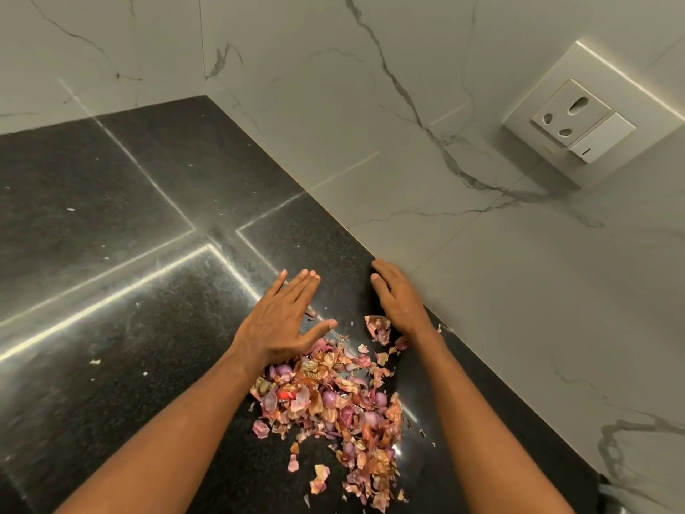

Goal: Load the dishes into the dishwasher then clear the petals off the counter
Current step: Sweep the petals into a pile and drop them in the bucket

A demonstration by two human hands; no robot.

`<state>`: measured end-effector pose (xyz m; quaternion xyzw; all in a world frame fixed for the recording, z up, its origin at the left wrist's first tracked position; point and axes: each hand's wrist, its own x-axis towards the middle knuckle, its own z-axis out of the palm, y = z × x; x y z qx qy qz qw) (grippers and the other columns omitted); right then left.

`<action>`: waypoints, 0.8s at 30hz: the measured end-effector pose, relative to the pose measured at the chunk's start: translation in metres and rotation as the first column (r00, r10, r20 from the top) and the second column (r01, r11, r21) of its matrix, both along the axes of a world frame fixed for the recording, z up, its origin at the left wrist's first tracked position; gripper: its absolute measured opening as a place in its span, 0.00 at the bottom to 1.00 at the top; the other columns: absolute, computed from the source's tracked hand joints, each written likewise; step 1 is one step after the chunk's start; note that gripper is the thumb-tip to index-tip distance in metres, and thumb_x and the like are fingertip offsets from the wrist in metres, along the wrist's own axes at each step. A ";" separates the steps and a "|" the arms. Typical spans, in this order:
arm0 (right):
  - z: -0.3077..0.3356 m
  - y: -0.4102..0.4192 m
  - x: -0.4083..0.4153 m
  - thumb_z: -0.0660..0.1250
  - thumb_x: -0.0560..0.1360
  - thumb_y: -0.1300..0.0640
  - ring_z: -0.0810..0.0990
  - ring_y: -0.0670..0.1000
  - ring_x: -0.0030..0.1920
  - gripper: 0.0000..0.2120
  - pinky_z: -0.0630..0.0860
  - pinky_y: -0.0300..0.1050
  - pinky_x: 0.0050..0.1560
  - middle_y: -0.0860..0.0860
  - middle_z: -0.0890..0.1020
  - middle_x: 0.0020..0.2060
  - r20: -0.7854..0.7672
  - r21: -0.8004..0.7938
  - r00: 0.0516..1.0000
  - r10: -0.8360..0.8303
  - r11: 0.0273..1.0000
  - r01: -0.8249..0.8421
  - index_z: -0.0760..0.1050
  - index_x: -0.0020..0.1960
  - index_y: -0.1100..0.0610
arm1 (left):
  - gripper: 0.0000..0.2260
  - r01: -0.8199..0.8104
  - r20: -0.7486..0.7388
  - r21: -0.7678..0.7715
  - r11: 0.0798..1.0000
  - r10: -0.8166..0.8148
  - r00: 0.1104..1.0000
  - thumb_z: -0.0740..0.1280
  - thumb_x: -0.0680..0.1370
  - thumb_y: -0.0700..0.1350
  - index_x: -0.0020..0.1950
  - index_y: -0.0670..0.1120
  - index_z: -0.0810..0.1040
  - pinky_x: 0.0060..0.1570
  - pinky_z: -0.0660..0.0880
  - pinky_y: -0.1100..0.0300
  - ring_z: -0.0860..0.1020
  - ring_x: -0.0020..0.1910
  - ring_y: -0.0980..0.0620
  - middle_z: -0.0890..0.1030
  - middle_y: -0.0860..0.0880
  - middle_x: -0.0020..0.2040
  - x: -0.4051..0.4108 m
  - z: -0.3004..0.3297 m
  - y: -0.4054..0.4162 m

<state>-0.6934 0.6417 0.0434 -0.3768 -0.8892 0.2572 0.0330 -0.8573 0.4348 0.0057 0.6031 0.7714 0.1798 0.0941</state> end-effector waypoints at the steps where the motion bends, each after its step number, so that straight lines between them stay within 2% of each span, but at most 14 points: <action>1: -0.003 0.000 -0.001 0.55 0.86 0.44 0.58 0.50 0.81 0.26 0.56 0.56 0.81 0.50 0.62 0.81 0.058 0.016 0.998 0.035 0.999 -0.036 0.62 0.82 0.52 | 0.42 0.001 -0.002 -0.001 1.000 -0.001 1.000 0.42 0.80 0.73 0.83 0.44 0.46 0.80 0.41 0.50 0.44 0.81 0.56 0.50 0.47 0.83 0.000 0.000 0.000; 2: -0.005 -0.006 0.000 0.54 0.86 0.42 0.56 0.49 0.82 0.27 0.54 0.56 0.81 0.49 0.60 0.82 0.061 -0.001 0.998 0.032 0.999 -0.032 0.60 0.82 0.52 | 0.41 0.003 -0.002 -0.001 1.000 -0.003 1.000 0.42 0.80 0.72 0.83 0.45 0.47 0.80 0.41 0.50 0.44 0.81 0.56 0.50 0.48 0.83 0.000 0.000 0.000; 4: -0.003 -0.029 0.005 0.53 0.86 0.42 0.54 0.47 0.82 0.27 0.52 0.55 0.82 0.47 0.58 0.82 -0.032 -0.111 0.999 -0.022 0.994 0.018 0.61 0.82 0.51 | 0.41 0.008 -0.006 -0.003 1.000 -0.008 1.000 0.42 0.80 0.72 0.83 0.45 0.48 0.80 0.42 0.49 0.44 0.81 0.56 0.50 0.48 0.83 -0.001 0.000 0.001; 7: -0.002 -0.090 0.024 0.50 0.86 0.38 0.54 0.46 0.81 0.26 0.54 0.53 0.81 0.43 0.59 0.81 -0.111 -0.239 0.994 -0.001 0.971 -0.026 0.62 0.80 0.45 | 0.40 0.008 -0.012 0.003 1.000 -0.008 1.000 0.42 0.80 0.72 0.83 0.45 0.49 0.80 0.42 0.49 0.44 0.81 0.56 0.51 0.48 0.83 -0.001 0.000 0.002; 8: -0.001 -0.108 0.033 0.51 0.86 0.39 0.56 0.45 0.80 0.24 0.57 0.51 0.79 0.42 0.62 0.80 -0.133 -0.248 0.991 0.024 0.967 -0.057 0.65 0.79 0.44 | 0.40 0.006 -0.007 0.007 1.000 -0.006 1.000 0.42 0.80 0.72 0.83 0.45 0.49 0.80 0.43 0.49 0.44 0.81 0.56 0.51 0.48 0.83 -0.001 0.000 0.001; 10: 0.004 -0.129 0.047 0.54 0.86 0.41 0.69 0.41 0.75 0.20 0.68 0.46 0.75 0.41 0.74 0.73 -0.219 -0.272 0.975 0.027 0.958 -0.088 0.75 0.72 0.43 | 0.40 0.005 0.000 0.005 1.000 -0.005 1.000 0.41 0.80 0.71 0.83 0.45 0.49 0.80 0.43 0.49 0.44 0.81 0.56 0.51 0.48 0.83 0.000 0.001 0.001; 12: 0.018 -0.130 0.053 0.56 0.84 0.42 0.78 0.38 0.65 0.16 0.77 0.43 0.65 0.37 0.81 0.64 -0.330 -0.344 0.935 -0.133 0.939 0.012 0.81 0.63 0.41 | 0.40 0.011 -0.012 -0.005 1.000 -0.011 1.000 0.40 0.80 0.71 0.83 0.45 0.49 0.80 0.42 0.49 0.44 0.81 0.56 0.50 0.48 0.83 0.000 0.001 0.001; 13: 0.024 -0.122 0.056 0.56 0.83 0.41 0.79 0.37 0.63 0.16 0.78 0.41 0.62 0.36 0.82 0.62 -0.364 -0.351 0.907 -0.211 0.933 0.077 0.81 0.61 0.39 | 0.40 0.012 -0.019 -0.009 1.000 -0.012 1.000 0.40 0.80 0.71 0.83 0.46 0.49 0.80 0.42 0.49 0.44 0.81 0.55 0.50 0.48 0.83 0.000 0.000 0.001; 15: 0.027 -0.091 0.063 0.55 0.84 0.40 0.76 0.37 0.66 0.18 0.74 0.40 0.64 0.42 0.79 0.68 -0.370 -0.231 0.886 -0.279 0.951 0.204 0.80 0.64 0.41 | 0.40 0.013 -0.030 -0.012 1.000 -0.013 0.999 0.39 0.80 0.71 0.83 0.46 0.50 0.80 0.41 0.48 0.44 0.81 0.55 0.50 0.48 0.83 0.000 -0.001 0.001; 17: 0.020 -0.052 0.074 0.53 0.85 0.40 0.71 0.43 0.73 0.23 0.70 0.48 0.72 0.48 0.74 0.74 -0.279 -0.099 0.924 -0.260 0.965 0.242 0.76 0.72 0.48 | 0.39 0.016 -0.039 -0.009 1.000 -0.016 0.999 0.39 0.80 0.71 0.83 0.46 0.51 0.80 0.41 0.48 0.44 0.81 0.55 0.49 0.48 0.83 0.000 -0.002 0.001; 19: 0.006 -0.026 0.083 0.52 0.84 0.37 0.64 0.48 0.78 0.28 0.61 0.55 0.79 0.49 0.68 0.78 -0.123 -0.056 0.970 -0.212 0.977 0.206 0.68 0.78 0.50 | 0.39 0.016 -0.035 -0.001 1.000 -0.016 0.999 0.40 0.81 0.71 0.83 0.46 0.52 0.80 0.41 0.48 0.44 0.81 0.55 0.50 0.49 0.83 0.000 -0.002 0.001; 21: -0.010 -0.022 0.090 0.50 0.84 0.35 0.54 0.47 0.82 0.31 0.51 0.54 0.81 0.45 0.59 0.81 0.017 0.001 0.992 -0.127 0.992 0.127 0.60 0.82 0.49 | 0.39 0.011 -0.034 0.004 1.000 -0.011 0.999 0.41 0.81 0.71 0.83 0.46 0.53 0.80 0.41 0.49 0.44 0.81 0.56 0.50 0.49 0.83 0.000 -0.002 0.001; 22: -0.015 -0.027 0.093 0.50 0.84 0.35 0.51 0.45 0.82 0.32 0.49 0.53 0.81 0.44 0.57 0.82 0.018 0.011 0.993 -0.114 0.993 0.113 0.59 0.83 0.49 | 0.39 0.013 -0.031 0.003 1.000 -0.013 0.999 0.41 0.81 0.71 0.82 0.46 0.53 0.80 0.41 0.48 0.44 0.81 0.56 0.50 0.49 0.83 0.000 -0.002 0.001; 24: -0.015 -0.050 0.093 0.50 0.84 0.37 0.53 0.41 0.80 0.29 0.52 0.52 0.81 0.43 0.60 0.81 -0.090 -0.056 0.986 -0.141 0.989 0.136 0.63 0.81 0.48 | 0.38 0.014 -0.026 0.010 1.000 -0.014 1.000 0.41 0.81 0.71 0.82 0.46 0.54 0.80 0.41 0.48 0.45 0.81 0.56 0.51 0.49 0.82 0.000 -0.002 0.001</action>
